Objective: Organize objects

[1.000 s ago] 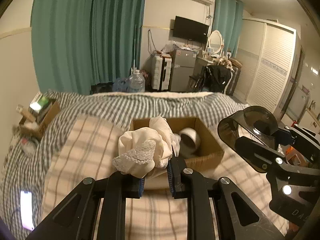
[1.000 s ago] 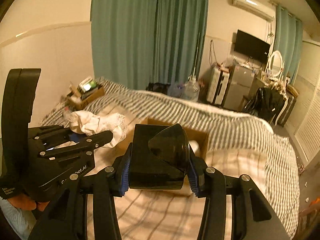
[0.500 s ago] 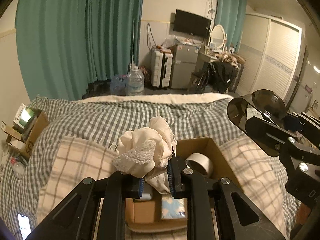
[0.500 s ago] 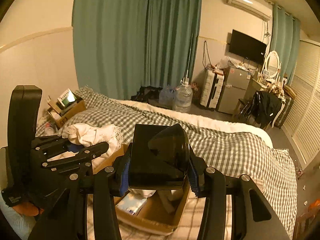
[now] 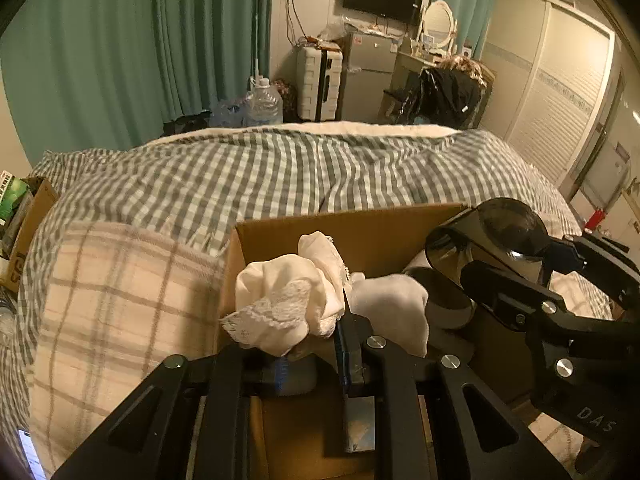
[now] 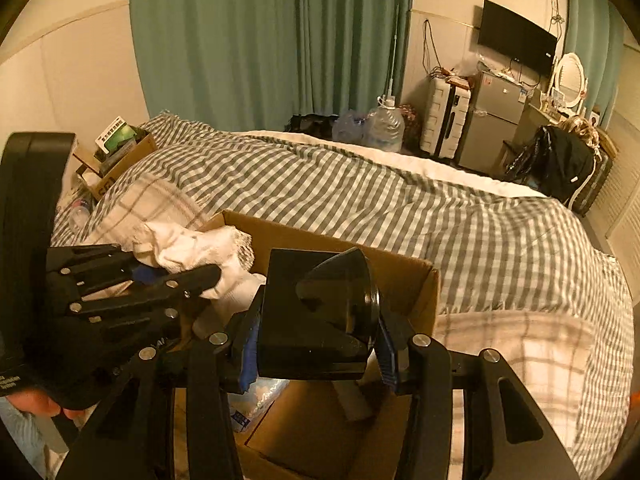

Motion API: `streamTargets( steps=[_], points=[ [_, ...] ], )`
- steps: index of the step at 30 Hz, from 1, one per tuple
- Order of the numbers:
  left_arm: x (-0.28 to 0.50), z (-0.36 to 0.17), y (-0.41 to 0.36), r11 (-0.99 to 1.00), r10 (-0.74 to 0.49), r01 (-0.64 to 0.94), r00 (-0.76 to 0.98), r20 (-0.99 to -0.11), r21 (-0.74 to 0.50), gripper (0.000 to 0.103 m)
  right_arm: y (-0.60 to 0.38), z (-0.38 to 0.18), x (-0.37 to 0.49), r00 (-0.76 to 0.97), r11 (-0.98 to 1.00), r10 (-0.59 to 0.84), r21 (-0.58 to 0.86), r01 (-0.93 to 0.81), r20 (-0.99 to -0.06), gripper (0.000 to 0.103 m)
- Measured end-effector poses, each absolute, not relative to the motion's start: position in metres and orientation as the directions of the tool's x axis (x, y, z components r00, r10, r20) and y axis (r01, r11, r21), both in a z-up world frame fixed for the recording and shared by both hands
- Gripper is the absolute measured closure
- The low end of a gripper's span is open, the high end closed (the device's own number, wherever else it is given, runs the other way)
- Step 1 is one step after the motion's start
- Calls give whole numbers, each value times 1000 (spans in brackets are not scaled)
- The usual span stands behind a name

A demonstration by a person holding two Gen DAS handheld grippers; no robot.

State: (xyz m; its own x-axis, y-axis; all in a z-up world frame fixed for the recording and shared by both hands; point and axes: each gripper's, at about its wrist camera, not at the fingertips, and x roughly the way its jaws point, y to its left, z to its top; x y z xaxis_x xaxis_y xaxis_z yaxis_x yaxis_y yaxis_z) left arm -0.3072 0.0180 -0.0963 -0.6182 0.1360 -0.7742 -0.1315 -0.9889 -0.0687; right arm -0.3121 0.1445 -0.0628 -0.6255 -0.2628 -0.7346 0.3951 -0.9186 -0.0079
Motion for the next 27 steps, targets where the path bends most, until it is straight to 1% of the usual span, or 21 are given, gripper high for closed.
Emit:
streamTargets(
  steps=[1, 4, 6, 7, 8, 9, 10, 12, 14, 17, 19, 21, 23, 27],
  points=[
    [-308, -98, 19, -989, 135, -132, -616, -776, -67, 84, 145, -65, -313, -620, -918, -265, -4, 396, -739, 57],
    [-307, -101, 23, -989, 124, -136, -599, -791, -52, 79, 147, -66, -307, -627, -921, -268, 4, 389, -731, 55],
    [-305, -99, 24, -990, 116, -137, -593, -797, -43, 63, 153, -60, -304, -641, -928, -268, 14, 372, -719, 44],
    [-303, -96, 24, -990, 116, -138, -596, -794, -41, 57, 155, -56, -302, -647, -930, -270, 19, 366, -713, 42],
    [-301, -93, 25, -990, 112, -135, -603, -790, -38, 48, 159, -49, -299, -655, -932, -274, 27, 360, -704, 42],
    [-297, -88, 25, -991, 107, -129, -615, -781, -34, 44, 159, -44, -296, -661, -934, -274, 30, 356, -699, 41],
    [-296, -83, 25, -991, 104, -126, -621, -777, -32, 42, 162, -37, -293, -670, -937, -269, 28, 347, -691, 40],
    [-291, -72, 25, -992, 99, -120, -634, -767, -29, 32, 166, -24, -286, -690, -944, -251, 15, 329, -679, 37],
    [-282, -55, 26, -994, 91, -109, -666, -740, -24, 25, 171, -10, -276, -714, -951, -235, 6, 308, -660, 33],
    [-265, -24, 28, -994, 89, -110, -717, -692, -14, 18, 179, 19, -258, -747, -962, -215, 4, 273, -630, 26],
    [-251, -3, 29, -993, 93, -117, -747, -658, -7, 13, 183, 42, -240, -779, -970, -180, -24, 243, -601, 21],
    [-234, 21, 30, -994, 87, -112, -788, -610, 3, 4, 187, 63, -222, -807, -975, -150, -51, 218, -572, 16],
    [-217, 43, 29, -995, 75, -99, -821, -566, 11, 0, 192, 83, -203, -831, -978, -134, -62, 198, -540, 12],
    [-187, 76, 27, -995, 79, -95, -859, -506, 5, 0, 201, 117, -162, -873, -982, -124, -66, 176, -471, 7]
  ],
)
